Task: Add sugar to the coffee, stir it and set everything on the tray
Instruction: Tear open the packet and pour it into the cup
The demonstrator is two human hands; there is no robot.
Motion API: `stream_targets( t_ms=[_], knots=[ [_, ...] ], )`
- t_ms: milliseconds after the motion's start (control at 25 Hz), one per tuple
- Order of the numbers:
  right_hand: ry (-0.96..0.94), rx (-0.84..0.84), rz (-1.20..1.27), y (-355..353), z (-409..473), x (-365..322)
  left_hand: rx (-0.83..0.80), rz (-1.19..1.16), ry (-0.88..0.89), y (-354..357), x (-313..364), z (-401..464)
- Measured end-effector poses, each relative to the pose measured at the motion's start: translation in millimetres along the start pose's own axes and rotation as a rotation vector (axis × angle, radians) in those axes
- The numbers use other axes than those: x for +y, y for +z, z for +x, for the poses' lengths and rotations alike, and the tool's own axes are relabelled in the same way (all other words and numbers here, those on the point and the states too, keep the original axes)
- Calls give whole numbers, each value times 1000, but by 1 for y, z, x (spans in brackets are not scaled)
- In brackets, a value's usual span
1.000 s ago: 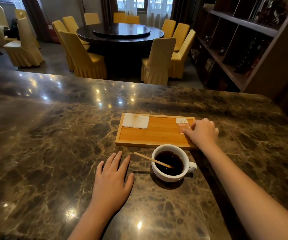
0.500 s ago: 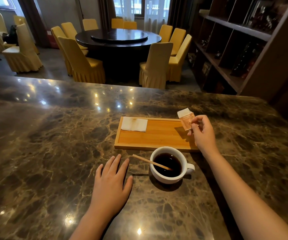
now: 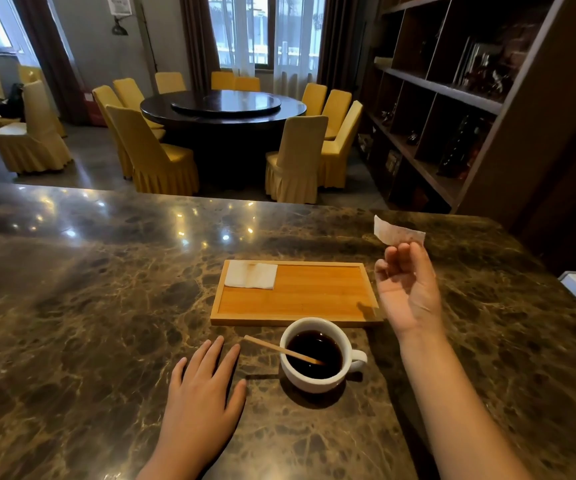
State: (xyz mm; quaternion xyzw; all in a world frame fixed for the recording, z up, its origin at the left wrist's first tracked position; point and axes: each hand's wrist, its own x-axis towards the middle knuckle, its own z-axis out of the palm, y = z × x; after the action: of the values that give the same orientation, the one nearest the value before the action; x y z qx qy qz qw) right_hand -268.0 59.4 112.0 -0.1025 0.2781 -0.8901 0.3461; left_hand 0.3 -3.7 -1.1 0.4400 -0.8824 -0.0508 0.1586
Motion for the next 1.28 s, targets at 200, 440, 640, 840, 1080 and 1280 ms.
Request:
stream_targets(
  t_ms=[200,440,640,840,1080,1280],
  knots=[
    [156,103,349,-5,2,5,-6,14,3,0,0,0],
    [260,203,311,-9,-1,2,3,-11,-2,3,-1,0],
    [281,332,290,-11,-3,2,6,-26,-5,3,-1,0],
    [256,310,159,-13,-12,5,-2,-37,-5,2,-1,0],
    [243,155,-61,-21,-25,5,2,-32,3,3,-2,-1],
    [244,90,-123,-26,-32,8,10,-34,17,3,-2,0]
  ],
)
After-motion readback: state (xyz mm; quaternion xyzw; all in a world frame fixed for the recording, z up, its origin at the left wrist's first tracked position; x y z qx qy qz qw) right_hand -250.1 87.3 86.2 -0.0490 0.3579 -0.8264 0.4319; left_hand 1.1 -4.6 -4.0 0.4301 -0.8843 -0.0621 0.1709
